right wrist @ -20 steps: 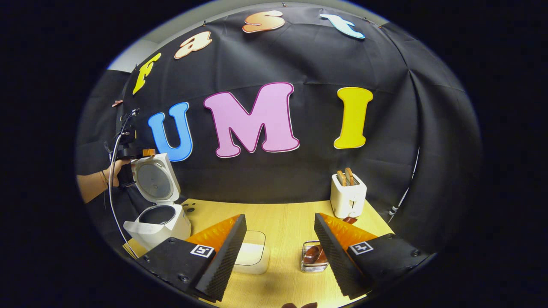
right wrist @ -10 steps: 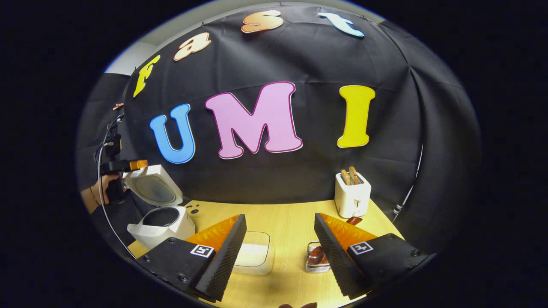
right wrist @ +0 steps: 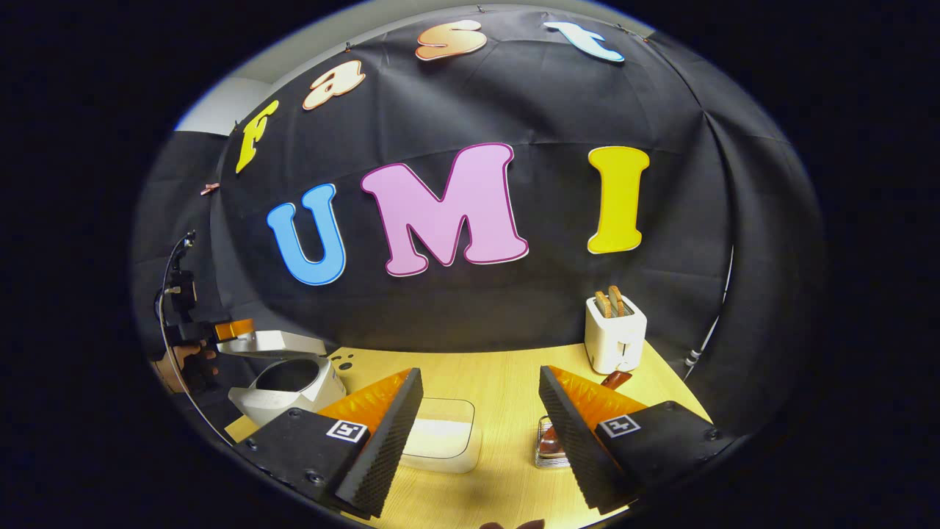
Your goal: Close the left gripper, press the button to open the rice cooker; take a wooden spoon from the chopstick holder with the right hand, scoop a spoonful of rice and pour it into the rice cooker, then put the wooden spoon back into the chopstick holder.
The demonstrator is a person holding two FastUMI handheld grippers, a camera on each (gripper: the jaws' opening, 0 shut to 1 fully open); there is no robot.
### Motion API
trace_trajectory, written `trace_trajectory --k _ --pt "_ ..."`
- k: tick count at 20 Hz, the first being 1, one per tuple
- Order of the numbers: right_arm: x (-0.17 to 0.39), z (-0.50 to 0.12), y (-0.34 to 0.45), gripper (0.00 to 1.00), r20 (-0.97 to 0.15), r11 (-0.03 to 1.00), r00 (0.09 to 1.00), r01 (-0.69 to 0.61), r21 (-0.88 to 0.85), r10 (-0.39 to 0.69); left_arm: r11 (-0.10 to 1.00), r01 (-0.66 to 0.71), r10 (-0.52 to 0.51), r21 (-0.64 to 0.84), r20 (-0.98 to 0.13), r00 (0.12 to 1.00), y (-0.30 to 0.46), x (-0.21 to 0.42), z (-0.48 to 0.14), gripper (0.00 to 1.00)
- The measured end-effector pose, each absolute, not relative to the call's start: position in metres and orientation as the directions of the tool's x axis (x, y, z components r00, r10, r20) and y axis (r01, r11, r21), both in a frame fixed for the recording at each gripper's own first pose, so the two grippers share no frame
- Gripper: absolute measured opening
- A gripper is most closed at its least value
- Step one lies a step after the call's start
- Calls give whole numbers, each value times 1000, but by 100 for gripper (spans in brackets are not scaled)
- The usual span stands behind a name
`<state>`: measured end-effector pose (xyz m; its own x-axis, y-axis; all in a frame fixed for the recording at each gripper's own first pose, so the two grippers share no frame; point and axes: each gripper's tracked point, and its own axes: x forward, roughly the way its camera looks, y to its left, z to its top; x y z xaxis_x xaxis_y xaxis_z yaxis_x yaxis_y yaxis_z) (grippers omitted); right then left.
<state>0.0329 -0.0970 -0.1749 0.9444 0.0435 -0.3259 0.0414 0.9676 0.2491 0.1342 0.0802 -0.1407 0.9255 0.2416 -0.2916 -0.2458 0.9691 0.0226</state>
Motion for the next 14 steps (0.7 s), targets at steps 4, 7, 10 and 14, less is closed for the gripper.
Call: trace_trajectory --k 4,7,10,14 --pt "27 -174 -101 98 -331 972 943 41 230 38 969 -244 241 31 -323 915 76 124 -160 96" --pt "23 -175 -106 98 -338 972 941 50 229 31 972 -233 226 24 -351 909 72 113 -177 96" --pt "21 -175 -107 98 -341 972 940 53 228 29 973 -227 222 33 -381 898 70 106 -194 96" --pt "21 -176 -103 98 -346 973 937 44 227 38 974 -224 220 44 -429 876 66 97 -216 96"
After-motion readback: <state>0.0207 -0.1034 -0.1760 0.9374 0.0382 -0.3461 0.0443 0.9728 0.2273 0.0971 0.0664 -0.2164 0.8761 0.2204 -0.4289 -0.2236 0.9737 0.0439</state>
